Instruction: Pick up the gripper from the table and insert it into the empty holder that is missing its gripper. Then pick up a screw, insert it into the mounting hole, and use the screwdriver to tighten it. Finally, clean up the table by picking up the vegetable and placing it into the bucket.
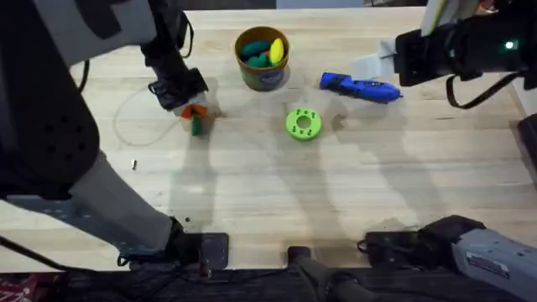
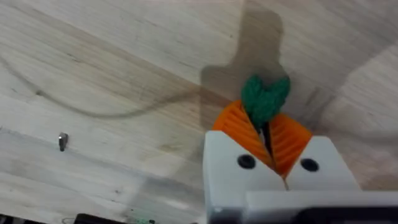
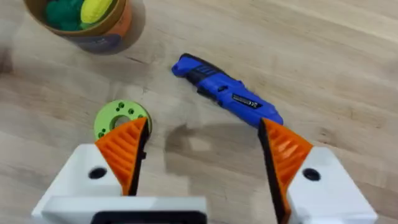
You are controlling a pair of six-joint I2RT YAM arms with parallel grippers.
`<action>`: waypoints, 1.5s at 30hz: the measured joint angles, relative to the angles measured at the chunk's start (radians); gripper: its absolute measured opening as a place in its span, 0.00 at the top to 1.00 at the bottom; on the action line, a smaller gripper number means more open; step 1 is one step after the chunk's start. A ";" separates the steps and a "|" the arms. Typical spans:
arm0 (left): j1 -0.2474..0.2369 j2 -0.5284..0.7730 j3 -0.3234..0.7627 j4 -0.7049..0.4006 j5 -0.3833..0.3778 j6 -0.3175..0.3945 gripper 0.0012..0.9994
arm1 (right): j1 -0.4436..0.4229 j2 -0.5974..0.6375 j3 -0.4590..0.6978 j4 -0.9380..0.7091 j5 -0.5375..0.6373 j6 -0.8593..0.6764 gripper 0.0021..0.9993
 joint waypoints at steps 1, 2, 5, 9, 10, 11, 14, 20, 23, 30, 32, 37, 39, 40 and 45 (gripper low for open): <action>0.000 -0.007 0.016 -0.007 0.001 0.006 0.98 | 0.000 0.000 0.000 0.000 0.000 0.000 0.03; 0.000 -0.019 0.038 -0.017 0.006 0.016 0.98 | 0.000 0.000 0.000 0.000 0.000 0.000 0.03; -0.001 -0.072 0.138 -0.051 0.034 0.065 0.99 | 0.000 0.000 0.000 0.000 0.000 0.000 0.03; -0.022 -0.136 0.290 -0.085 0.049 0.135 0.99 | 0.000 0.000 0.000 0.000 0.000 0.000 0.03; -0.034 -0.144 0.323 -0.087 0.051 0.152 0.99 | 0.000 0.000 0.000 0.000 0.000 0.000 0.03; -0.047 -0.149 0.352 -0.084 0.052 0.167 0.99 | 0.000 0.000 0.000 0.000 0.000 0.000 0.03; -0.124 -0.149 0.441 -0.014 0.061 0.211 0.99 | 0.000 0.000 0.000 0.000 0.000 0.000 0.03; -0.202 -0.135 0.452 0.115 0.072 0.226 0.99 | 0.000 0.000 0.000 0.000 0.000 0.000 0.03; -0.230 -0.099 0.453 0.158 0.074 0.229 0.99 | 0.000 0.000 0.000 0.000 0.000 0.000 0.03; -0.242 0.038 0.453 0.282 0.090 0.229 0.99 | 0.000 0.000 0.000 0.000 0.000 0.000 0.03; -0.242 0.065 0.453 0.297 0.104 0.229 0.99 | 0.000 0.000 0.000 0.000 0.000 0.000 0.03; -0.242 0.083 0.453 0.296 0.127 0.229 0.99 | 0.000 0.000 0.000 0.000 0.000 0.000 0.03; -0.242 0.082 0.453 0.287 0.128 0.229 0.99 | 0.000 0.002 0.000 0.000 0.000 0.000 0.03; -0.242 0.082 0.453 0.281 0.129 0.229 0.99 | 0.000 0.004 0.000 0.000 0.000 0.000 0.03; -0.242 0.082 0.453 0.263 0.131 0.232 0.95 | 0.000 0.037 0.000 0.000 0.000 0.000 0.03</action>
